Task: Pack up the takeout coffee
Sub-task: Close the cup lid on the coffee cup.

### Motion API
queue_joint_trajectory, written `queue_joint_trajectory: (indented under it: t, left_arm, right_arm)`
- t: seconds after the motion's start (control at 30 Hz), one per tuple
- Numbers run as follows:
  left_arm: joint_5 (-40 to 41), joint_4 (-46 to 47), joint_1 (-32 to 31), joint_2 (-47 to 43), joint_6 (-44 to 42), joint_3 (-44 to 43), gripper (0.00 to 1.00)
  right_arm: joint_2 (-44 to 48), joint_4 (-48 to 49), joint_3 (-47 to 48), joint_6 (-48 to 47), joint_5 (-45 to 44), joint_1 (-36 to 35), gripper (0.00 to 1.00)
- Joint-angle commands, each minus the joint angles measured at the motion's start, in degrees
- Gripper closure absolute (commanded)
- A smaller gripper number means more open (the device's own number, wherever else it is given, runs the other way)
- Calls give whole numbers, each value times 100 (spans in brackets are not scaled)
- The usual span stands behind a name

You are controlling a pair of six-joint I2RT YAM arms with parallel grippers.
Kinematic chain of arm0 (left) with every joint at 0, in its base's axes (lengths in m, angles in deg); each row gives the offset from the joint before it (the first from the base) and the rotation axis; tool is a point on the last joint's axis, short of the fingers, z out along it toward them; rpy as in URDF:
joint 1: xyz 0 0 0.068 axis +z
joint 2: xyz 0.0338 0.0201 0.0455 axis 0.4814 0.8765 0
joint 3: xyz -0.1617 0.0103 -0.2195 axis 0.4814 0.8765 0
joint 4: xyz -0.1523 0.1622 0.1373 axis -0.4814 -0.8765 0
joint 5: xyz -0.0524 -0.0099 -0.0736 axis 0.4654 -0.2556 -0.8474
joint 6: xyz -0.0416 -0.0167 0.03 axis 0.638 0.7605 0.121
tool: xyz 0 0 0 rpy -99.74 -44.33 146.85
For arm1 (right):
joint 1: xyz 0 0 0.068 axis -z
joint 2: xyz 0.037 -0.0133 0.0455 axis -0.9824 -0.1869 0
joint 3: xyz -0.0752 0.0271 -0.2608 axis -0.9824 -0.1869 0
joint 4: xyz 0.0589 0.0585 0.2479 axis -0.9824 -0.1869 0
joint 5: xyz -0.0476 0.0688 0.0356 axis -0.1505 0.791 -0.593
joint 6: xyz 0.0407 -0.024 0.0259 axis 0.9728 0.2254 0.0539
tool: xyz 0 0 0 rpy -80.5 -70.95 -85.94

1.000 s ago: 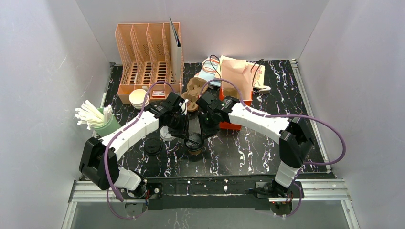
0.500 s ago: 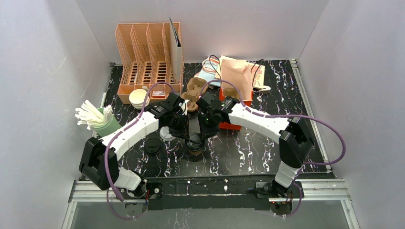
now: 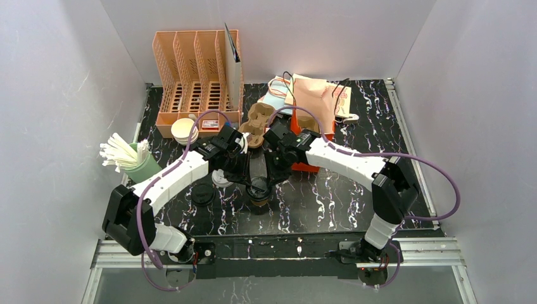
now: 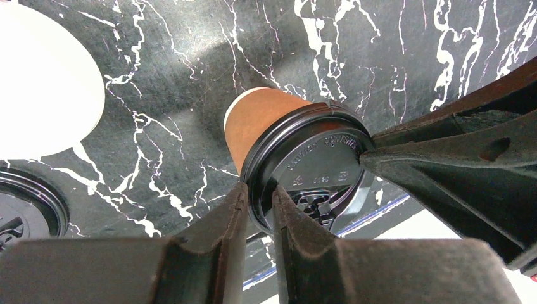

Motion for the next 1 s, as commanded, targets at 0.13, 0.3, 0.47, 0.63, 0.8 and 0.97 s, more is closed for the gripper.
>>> queue_joint_trajectory:
  t: [0.13,0.3,0.47,0.63,0.8,0.97]
  left_arm:
    - [-113,-74,-22,-104,61,664,85]
    - [-124,-26,-22,-111,80,742,85]
    - [115,-280,-22,-101,60,83,75]
    - [427,-798,-21,108,-16,-972,51]
    - [693,-1170,14,91,142,-1637,45]
    - [622,-1182,180,-251,535,-1341,58]
  right_arm:
    - [-114,86,-662,-27,180,55,80]
    - [-163,45,-644,-60,227,75,80]
    - [29,-141,-270,-149,79,83,77]
    - [358,74,-21,-424,24,79,69]
    - [684,92,218,-804,-273,83,53]
    - [1141,346,86,-1566,-78,83,14]
